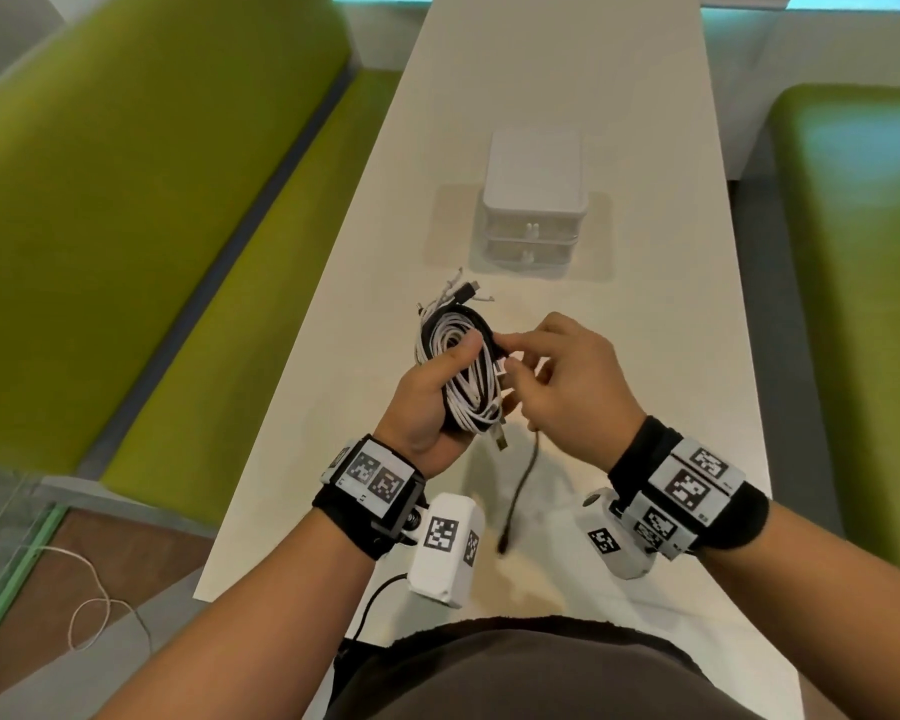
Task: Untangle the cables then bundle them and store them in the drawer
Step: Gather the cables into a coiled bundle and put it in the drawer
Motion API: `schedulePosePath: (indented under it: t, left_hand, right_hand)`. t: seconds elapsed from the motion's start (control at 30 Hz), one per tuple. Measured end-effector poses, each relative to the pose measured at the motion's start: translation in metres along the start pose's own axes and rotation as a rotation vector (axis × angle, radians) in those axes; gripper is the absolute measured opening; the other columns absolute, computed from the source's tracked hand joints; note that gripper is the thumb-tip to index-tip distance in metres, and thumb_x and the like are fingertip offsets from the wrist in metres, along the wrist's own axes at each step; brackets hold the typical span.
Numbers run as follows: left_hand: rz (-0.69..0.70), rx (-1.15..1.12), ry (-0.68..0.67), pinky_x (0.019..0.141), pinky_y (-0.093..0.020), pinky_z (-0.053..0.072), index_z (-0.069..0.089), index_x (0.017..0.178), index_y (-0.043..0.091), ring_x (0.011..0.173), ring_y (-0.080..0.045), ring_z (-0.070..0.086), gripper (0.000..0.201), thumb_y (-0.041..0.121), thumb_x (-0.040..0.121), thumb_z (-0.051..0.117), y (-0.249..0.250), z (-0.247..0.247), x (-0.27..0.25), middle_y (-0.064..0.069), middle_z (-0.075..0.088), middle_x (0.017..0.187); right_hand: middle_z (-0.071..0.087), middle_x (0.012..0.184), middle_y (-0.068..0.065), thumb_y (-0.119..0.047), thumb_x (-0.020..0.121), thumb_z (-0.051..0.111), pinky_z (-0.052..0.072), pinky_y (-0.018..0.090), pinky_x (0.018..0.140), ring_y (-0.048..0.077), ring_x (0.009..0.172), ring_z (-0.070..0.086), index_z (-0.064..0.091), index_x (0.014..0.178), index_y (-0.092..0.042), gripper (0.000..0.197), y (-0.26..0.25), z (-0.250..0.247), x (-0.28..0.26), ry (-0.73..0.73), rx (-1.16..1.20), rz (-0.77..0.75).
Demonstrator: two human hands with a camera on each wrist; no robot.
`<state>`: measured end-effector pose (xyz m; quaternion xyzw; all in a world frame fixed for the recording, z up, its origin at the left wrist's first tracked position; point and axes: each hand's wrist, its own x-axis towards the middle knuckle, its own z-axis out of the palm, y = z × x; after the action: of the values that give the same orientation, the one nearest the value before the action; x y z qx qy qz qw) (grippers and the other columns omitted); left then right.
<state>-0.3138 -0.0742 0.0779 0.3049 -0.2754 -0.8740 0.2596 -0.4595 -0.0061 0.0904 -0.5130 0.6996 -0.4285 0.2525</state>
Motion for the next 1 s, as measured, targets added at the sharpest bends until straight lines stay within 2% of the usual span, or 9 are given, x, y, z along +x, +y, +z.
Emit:
schedulePosePath:
  t: [0.13, 0.23, 0.37, 0.47, 0.53, 0.7, 0.8, 0.9, 1.0]
  left_hand:
    - [0.043, -0.010, 0.127, 0.073, -0.034, 0.056, 0.063, 0.101, 0.009, 0.087, -0.028, 0.068, 0.022, 0.030, 0.099, 0.058, 0.006, 0.001, 0.006, -0.011, 0.067, 0.094]
    - [0.123, -0.045, 0.186, 0.080, -0.038, 0.056, 0.062, 0.097, 0.010, 0.087, -0.030, 0.067, 0.022, 0.032, 0.093, 0.062, 0.014, 0.000, 0.012, -0.008, 0.064, 0.089]
    - [0.217, -0.075, 0.161, 0.084, -0.043, 0.059, 0.054, 0.115, 0.003, 0.089, -0.030, 0.067, 0.045, 0.036, 0.088, 0.068, 0.019, -0.003, 0.016, -0.009, 0.062, 0.095]
    - [0.260, -0.099, 0.098, 0.081, -0.048, 0.058, 0.055, 0.108, 0.008, 0.075, -0.025, 0.063, 0.043, 0.038, 0.082, 0.072, 0.021, -0.003, 0.017, -0.007, 0.062, 0.092]
    - [0.302, -0.071, 0.117, 0.070, -0.043, 0.056, 0.055, 0.105, 0.011, 0.068, -0.021, 0.058, 0.034, 0.036, 0.087, 0.069, 0.026, -0.005, 0.017, -0.006, 0.061, 0.092]
    - [0.438, 0.006, 0.285, 0.061, -0.034, 0.049, 0.057, 0.101, 0.011, 0.064, -0.019, 0.050, 0.021, 0.029, 0.095, 0.066, 0.042, -0.020, 0.023, -0.006, 0.058, 0.089]
    - [0.466, 0.110, 0.452, 0.059, -0.032, 0.051, 0.055, 0.119, 0.005, 0.064, -0.018, 0.051, 0.042, 0.030, 0.091, 0.073, 0.045, -0.027, 0.031, -0.005, 0.060, 0.087]
    - [0.434, 0.226, 0.531, 0.062, -0.034, 0.051, 0.049, 0.134, 0.004, 0.066, -0.019, 0.052, 0.065, 0.035, 0.085, 0.079, 0.043, -0.027, 0.036, -0.003, 0.061, 0.087]
    - [0.338, 0.286, 0.466, 0.057, -0.032, 0.052, 0.050, 0.131, 0.001, 0.065, -0.019, 0.053, 0.068, 0.041, 0.083, 0.079, 0.036, -0.026, 0.035, -0.006, 0.061, 0.090]
  right_hand:
    - [0.044, 0.100, -0.006, -0.006, 0.094, 0.060, 0.057, 0.031, 0.072, 0.008, 0.073, 0.058, 0.055, 0.144, -0.031, 0.056, 0.000, 0.003, -0.001, -0.167, -0.101, -0.060]
    - [0.049, 0.109, -0.001, -0.003, 0.085, 0.069, 0.062, 0.040, 0.065, 0.023, 0.062, 0.068, 0.039, 0.143, -0.040, 0.075, -0.004, 0.002, -0.004, -0.212, 0.166, 0.073]
    - [0.066, 0.104, -0.006, -0.027, 0.079, 0.082, 0.057, 0.037, 0.083, 0.013, 0.091, 0.066, 0.047, 0.126, -0.034, 0.059, 0.006, 0.013, -0.006, -0.323, 0.049, 0.202]
    - [0.076, 0.082, -0.004, -0.034, 0.091, 0.071, 0.054, 0.046, 0.089, 0.020, 0.084, 0.070, 0.067, 0.098, -0.024, 0.013, 0.010, 0.019, -0.007, -0.410, 0.054, 0.216]
    - [0.075, 0.071, 0.003, -0.028, 0.097, 0.067, 0.055, 0.051, 0.089, 0.031, 0.075, 0.071, 0.069, 0.093, -0.016, 0.013, 0.013, 0.018, -0.008, -0.393, 0.185, 0.247]
    - [0.062, 0.064, 0.011, -0.023, 0.097, 0.069, 0.052, 0.036, 0.050, 0.028, 0.045, 0.056, 0.065, 0.096, -0.011, 0.012, 0.018, 0.011, -0.011, -0.222, 0.387, 0.424]
    - [0.070, 0.072, 0.002, -0.027, 0.096, 0.069, 0.046, 0.028, 0.056, 0.011, 0.053, 0.057, 0.073, 0.093, -0.023, 0.007, 0.022, 0.013, -0.014, -0.148, 0.047, 0.281]
    - [0.071, 0.109, 0.000, -0.015, 0.099, 0.055, 0.051, 0.037, 0.087, 0.018, 0.098, 0.066, 0.072, 0.120, -0.024, 0.028, 0.002, 0.015, -0.019, -0.481, -0.326, -0.036]
    - [0.069, 0.109, 0.001, -0.004, 0.096, 0.053, 0.050, 0.037, 0.091, 0.020, 0.100, 0.063, 0.070, 0.125, -0.015, 0.035, -0.028, 0.008, -0.018, -0.632, -0.291, -0.264]
